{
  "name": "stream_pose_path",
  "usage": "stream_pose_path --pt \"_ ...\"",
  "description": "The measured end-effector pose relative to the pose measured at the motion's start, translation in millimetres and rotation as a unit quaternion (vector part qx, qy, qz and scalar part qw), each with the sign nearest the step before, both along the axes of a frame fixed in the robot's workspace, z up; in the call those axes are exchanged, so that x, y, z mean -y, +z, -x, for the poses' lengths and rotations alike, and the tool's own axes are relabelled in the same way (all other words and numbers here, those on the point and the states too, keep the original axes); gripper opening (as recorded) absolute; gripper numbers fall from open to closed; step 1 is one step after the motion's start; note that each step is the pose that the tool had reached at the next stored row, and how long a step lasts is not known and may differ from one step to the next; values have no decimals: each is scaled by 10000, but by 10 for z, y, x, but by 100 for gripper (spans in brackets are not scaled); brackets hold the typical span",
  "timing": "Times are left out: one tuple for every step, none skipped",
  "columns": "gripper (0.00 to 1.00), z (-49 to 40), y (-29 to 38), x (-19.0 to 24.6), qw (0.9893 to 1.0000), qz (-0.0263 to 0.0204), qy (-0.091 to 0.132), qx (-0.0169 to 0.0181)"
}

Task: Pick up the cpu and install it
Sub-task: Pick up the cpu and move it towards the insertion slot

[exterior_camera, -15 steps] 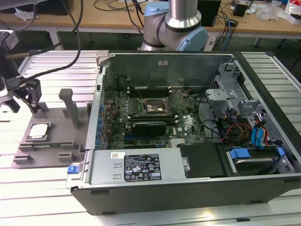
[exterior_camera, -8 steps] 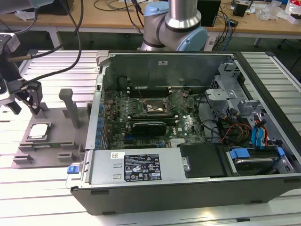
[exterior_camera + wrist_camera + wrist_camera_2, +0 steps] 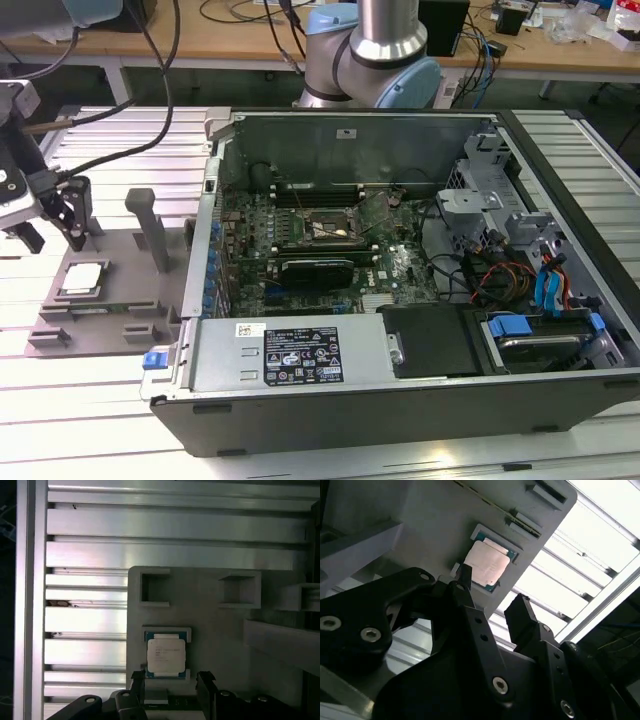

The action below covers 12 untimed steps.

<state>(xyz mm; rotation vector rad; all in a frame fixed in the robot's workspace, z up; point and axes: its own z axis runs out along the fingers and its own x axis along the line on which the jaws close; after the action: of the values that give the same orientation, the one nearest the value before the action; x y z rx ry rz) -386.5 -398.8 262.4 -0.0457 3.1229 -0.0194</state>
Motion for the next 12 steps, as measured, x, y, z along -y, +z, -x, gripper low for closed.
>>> stream_pose_path --pt "55 -4 -17 0 10000 0 -1 -1" --pt "55 -9 -41 0 10000 0 0 -1" --pt "55 -10 -56 0 10000 0 -1 -1" --pt "55 -10 -69 0 10000 0 0 -1" --pt "55 -11 -93 0 10000 0 0 -1" --pt "55 -13 -146 0 10000 0 0 -1" --pt "55 -13 -193 0 10000 0 0 -1" --pt "55 -13 -204 0 10000 0 0 -1" --pt "55 -13 -214 0 10000 0 0 -1" --pt "55 -13 -222 0 10000 0 0 -1" --pt "55 -14 -233 0 10000 0 0 -1" --pt "55 -14 -242 0 10000 0 0 -1"
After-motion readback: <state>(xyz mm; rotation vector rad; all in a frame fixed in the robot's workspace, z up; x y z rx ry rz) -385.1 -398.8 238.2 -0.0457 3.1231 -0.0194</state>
